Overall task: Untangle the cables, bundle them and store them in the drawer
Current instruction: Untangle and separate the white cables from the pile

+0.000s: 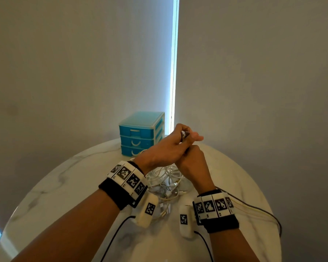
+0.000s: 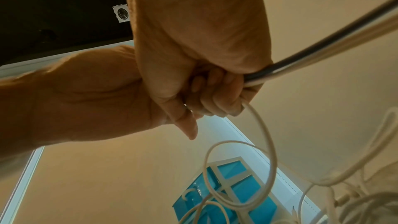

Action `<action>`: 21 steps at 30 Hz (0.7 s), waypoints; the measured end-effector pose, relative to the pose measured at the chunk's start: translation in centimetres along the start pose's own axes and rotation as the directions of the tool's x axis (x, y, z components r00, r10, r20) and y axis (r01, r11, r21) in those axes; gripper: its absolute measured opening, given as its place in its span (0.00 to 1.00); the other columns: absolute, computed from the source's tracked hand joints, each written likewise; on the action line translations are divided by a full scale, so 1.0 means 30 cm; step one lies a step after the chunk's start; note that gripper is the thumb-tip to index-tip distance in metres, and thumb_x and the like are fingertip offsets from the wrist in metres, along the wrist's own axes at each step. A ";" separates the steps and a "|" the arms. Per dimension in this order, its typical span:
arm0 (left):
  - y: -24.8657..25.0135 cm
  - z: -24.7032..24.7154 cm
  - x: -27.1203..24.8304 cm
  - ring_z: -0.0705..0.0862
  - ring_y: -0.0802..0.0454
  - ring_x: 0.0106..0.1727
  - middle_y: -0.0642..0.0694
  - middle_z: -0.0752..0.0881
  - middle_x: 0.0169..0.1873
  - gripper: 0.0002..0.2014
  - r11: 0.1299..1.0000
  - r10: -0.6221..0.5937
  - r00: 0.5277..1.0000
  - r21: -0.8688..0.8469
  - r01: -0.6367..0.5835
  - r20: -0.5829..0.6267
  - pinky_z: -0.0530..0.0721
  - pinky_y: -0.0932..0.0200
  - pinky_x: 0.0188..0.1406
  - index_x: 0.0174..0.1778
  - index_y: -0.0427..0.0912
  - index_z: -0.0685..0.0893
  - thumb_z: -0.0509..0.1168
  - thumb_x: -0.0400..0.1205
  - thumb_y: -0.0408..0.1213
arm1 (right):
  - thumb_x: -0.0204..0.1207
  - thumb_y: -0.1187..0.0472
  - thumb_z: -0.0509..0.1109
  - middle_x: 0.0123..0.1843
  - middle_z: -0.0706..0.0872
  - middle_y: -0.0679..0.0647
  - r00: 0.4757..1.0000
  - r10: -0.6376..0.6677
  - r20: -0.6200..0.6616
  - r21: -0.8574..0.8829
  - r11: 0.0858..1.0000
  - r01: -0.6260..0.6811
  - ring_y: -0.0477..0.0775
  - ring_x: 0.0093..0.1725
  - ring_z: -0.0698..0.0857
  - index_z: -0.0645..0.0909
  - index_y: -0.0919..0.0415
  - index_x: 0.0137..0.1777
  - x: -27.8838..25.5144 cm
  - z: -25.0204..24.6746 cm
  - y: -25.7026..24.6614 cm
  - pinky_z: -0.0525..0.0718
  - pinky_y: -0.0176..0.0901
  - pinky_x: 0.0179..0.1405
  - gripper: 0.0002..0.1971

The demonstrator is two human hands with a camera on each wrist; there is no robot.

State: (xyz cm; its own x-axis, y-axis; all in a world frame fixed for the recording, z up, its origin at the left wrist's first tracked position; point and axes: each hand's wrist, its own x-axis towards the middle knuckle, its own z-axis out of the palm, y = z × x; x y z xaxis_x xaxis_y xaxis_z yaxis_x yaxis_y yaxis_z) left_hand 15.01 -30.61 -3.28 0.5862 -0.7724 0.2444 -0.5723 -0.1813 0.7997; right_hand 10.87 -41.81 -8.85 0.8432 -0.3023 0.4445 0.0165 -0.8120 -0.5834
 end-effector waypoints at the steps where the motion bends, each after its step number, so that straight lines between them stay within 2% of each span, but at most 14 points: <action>1: 0.002 0.008 -0.002 0.86 0.64 0.70 0.57 0.92 0.66 0.20 0.998 0.032 0.999 -0.046 -0.033 -0.032 0.85 0.62 0.67 0.72 0.47 0.71 0.56 0.93 0.59 | 0.92 0.60 0.65 0.52 0.90 0.60 0.999 -0.012 0.037 -0.040 0.999 0.014 0.63 0.57 0.90 0.84 0.66 0.69 0.000 0.001 -0.019 0.80 0.43 0.47 0.14; 2: 0.004 0.015 -0.003 0.88 0.65 0.66 0.55 0.94 0.60 0.18 0.993 0.051 0.995 -0.099 -0.059 -0.083 0.86 0.67 0.60 0.71 0.44 0.72 0.56 0.95 0.54 | 0.93 0.60 0.63 0.64 0.90 0.65 0.998 -0.011 0.067 -0.075 0.997 0.016 0.65 0.65 0.88 0.81 0.68 0.75 -0.001 0.001 -0.043 0.81 0.48 0.55 0.17; 3: 0.002 0.021 -0.003 0.90 0.63 0.60 0.52 0.96 0.55 0.16 0.984 0.060 0.988 -0.160 -0.084 -0.145 0.86 0.70 0.52 0.70 0.43 0.73 0.57 0.95 0.51 | 0.93 0.60 0.62 0.65 0.90 0.66 0.998 -0.017 0.062 -0.098 0.995 0.023 0.63 0.63 0.88 0.82 0.67 0.73 0.001 -0.001 -0.056 0.80 0.50 0.55 0.16; 4: 0.000 0.021 -0.003 0.92 0.60 0.53 0.50 0.96 0.52 0.14 0.972 0.057 0.976 -0.211 -0.102 -0.209 0.86 0.70 0.45 0.71 0.45 0.74 0.58 0.95 0.50 | 0.91 0.61 0.63 0.55 0.91 0.63 0.999 -0.024 0.042 -0.076 0.997 0.028 0.59 0.53 0.89 0.86 0.64 0.63 0.001 -0.001 -0.061 0.78 0.51 0.49 0.11; 6: -0.008 0.017 -0.003 0.89 0.57 0.44 0.50 0.93 0.45 0.13 0.950 0.020 0.944 -0.287 -0.120 -0.329 0.87 0.66 0.40 0.72 0.51 0.77 0.59 0.95 0.50 | 0.85 0.62 0.69 0.32 0.85 0.52 1.000 -0.015 0.007 0.155 0.988 0.014 0.49 0.32 0.82 0.83 0.59 0.41 0.006 -0.002 -0.047 0.75 0.50 0.37 0.09; 8: -0.016 0.006 0.005 0.86 0.57 0.45 0.52 0.87 0.39 0.11 0.917 -0.039 0.899 -0.373 -0.141 -0.437 0.90 0.59 0.50 0.69 0.52 0.80 0.60 0.95 0.49 | 0.80 0.60 0.76 0.24 0.78 0.45 0.998 0.036 0.050 0.314 0.948 -0.050 0.43 0.25 0.75 0.77 0.55 0.30 0.010 -0.013 -0.020 0.73 0.45 0.32 0.17; 10: -0.019 -0.045 0.019 0.84 0.55 0.43 0.52 0.83 0.34 0.08 0.849 -0.118 0.837 -0.491 -0.194 -0.534 0.88 0.51 0.61 0.58 0.47 0.83 0.60 0.95 0.43 | 0.78 0.57 0.80 0.19 0.73 0.42 0.982 0.015 0.187 0.320 0.944 -0.075 0.39 0.21 0.71 0.71 0.50 0.25 0.019 -0.034 0.000 0.72 0.41 0.31 0.24; 12: -0.018 -0.133 0.030 0.81 0.56 0.34 0.52 0.78 0.30 0.09 0.707 -0.217 0.789 -0.650 -0.279 -0.574 0.89 0.51 0.56 0.51 0.44 0.81 0.57 0.94 0.33 | 0.78 0.53 0.83 0.21 0.69 0.42 0.951 -0.041 0.307 0.276 0.960 -0.048 0.43 0.22 0.69 0.67 0.49 0.23 0.051 -0.058 0.036 0.71 0.45 0.33 0.28; 13: -0.015 -0.179 0.030 0.77 0.57 0.29 0.52 0.76 0.28 0.10 0.613 -0.250 0.781 -0.718 -0.330 -0.572 0.89 0.53 0.49 0.51 0.43 0.80 0.55 0.93 0.30 | 0.78 0.51 0.83 0.22 0.69 0.43 0.938 -0.051 0.343 0.241 0.970 -0.036 0.45 0.23 0.69 0.67 0.49 0.24 0.073 -0.076 0.060 0.72 0.45 0.34 0.29; 15: -0.011 -0.257 0.015 0.69 0.59 0.24 0.53 0.71 0.27 0.12 0.485 -0.274 0.782 -0.783 -0.390 -0.560 0.80 0.61 0.31 0.50 0.44 0.77 0.52 0.94 0.28 | 0.79 0.50 0.83 0.23 0.73 0.46 0.921 -0.008 0.389 0.133 0.990 -0.048 0.47 0.24 0.74 0.71 0.51 0.27 0.123 -0.130 0.107 0.77 0.44 0.33 0.26; 17: -0.010 -0.308 -0.012 0.64 0.59 0.22 0.54 0.69 0.27 0.12 0.455 -0.253 0.783 -0.784 -0.422 -0.568 0.70 0.63 0.24 0.47 0.46 0.75 0.51 0.94 0.31 | 0.81 0.48 0.81 0.24 0.78 0.48 0.921 0.062 0.384 -0.003 0.998 -0.066 0.48 0.25 0.80 0.74 0.53 0.28 0.169 -0.201 0.139 0.81 0.43 0.33 0.25; 19: 0.001 -0.350 -0.044 0.61 0.58 0.23 0.54 0.66 0.26 0.13 0.471 -0.216 0.766 -0.751 -0.462 -0.606 0.63 0.63 0.22 0.42 0.47 0.76 0.55 0.93 0.36 | 0.83 0.40 0.76 0.28 0.83 0.50 0.950 0.112 0.291 -0.205 0.977 -0.052 0.53 0.33 0.85 0.78 0.52 0.29 0.214 -0.274 0.160 0.79 0.43 0.34 0.25; 20: 0.012 -0.370 -0.059 0.59 0.57 0.23 0.54 0.65 0.25 0.14 0.478 -0.205 0.752 -0.735 -0.481 -0.626 0.60 0.62 0.23 0.40 0.48 0.76 0.57 0.92 0.40 | 0.85 0.35 0.71 0.33 0.86 0.53 0.965 0.140 0.224 -0.323 0.945 -0.062 0.57 0.40 0.88 0.82 0.52 0.32 0.234 -0.303 0.171 0.79 0.45 0.39 0.25; 21: 0.027 -0.388 -0.076 0.57 0.56 0.25 0.54 0.64 0.25 0.14 0.486 -0.201 0.741 -0.722 -0.493 -0.641 0.57 0.61 0.24 0.38 0.49 0.76 0.60 0.91 0.44 | 0.86 0.31 0.64 0.43 0.90 0.56 0.974 0.168 0.151 -0.447 0.891 -0.084 0.62 0.53 0.89 0.88 0.52 0.40 0.248 -0.323 0.183 0.81 0.50 0.48 0.27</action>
State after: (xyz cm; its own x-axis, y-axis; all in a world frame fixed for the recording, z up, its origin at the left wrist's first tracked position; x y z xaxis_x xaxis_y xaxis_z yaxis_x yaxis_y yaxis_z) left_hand 19.90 -21.91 3.19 0.9168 -0.1457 0.3717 -0.1529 0.7319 0.6640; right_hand 12.03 -53.38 -2.16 0.9053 -0.3556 0.2323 -0.2967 -0.9208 -0.2532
